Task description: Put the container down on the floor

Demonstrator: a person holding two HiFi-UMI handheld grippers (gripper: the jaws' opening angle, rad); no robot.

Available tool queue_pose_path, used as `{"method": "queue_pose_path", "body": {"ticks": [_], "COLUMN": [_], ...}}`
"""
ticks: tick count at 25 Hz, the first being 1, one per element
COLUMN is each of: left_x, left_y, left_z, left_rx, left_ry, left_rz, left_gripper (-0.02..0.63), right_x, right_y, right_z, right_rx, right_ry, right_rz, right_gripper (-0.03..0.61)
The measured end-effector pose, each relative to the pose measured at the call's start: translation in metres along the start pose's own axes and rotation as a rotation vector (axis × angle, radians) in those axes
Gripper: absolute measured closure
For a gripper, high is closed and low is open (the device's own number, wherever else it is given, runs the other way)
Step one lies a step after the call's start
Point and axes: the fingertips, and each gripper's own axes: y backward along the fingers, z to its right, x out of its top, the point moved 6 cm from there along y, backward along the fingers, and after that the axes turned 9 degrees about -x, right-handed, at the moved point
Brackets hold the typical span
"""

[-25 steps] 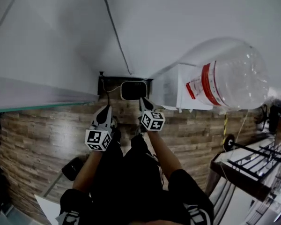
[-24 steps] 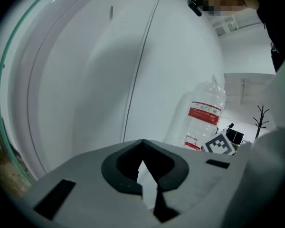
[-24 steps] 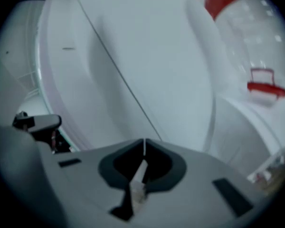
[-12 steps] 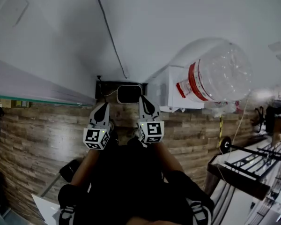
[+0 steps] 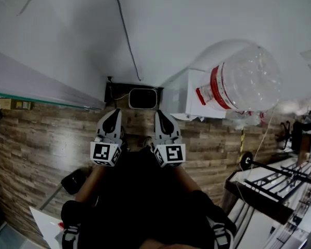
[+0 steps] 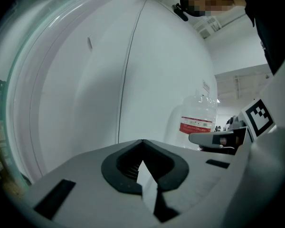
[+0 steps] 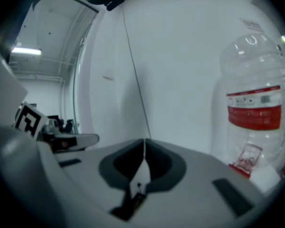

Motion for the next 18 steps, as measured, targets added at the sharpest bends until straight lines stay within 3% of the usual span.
{"method": "queue_pose_path", "body": {"ticks": [8, 18], "left_x": [-0.004, -0.008], "left_y": [-0.003, 0.004], "left_z": [0.003, 0.005], "left_rx": [-0.001, 0.000], "left_ry": [0.010, 0.025], "left_rz": [0.007, 0.010], "left_gripper": [0.588, 0.587], "right_x": [-0.006, -0.012], "right_y": [0.010, 0.017], "right_z": [0.001, 0.002], "right_rx": [0.010, 0.004], "right_ry": [-0.076, -0.073], "right_rz": [-0.001, -0.014], "right_gripper": [0.545, 0.546]}}
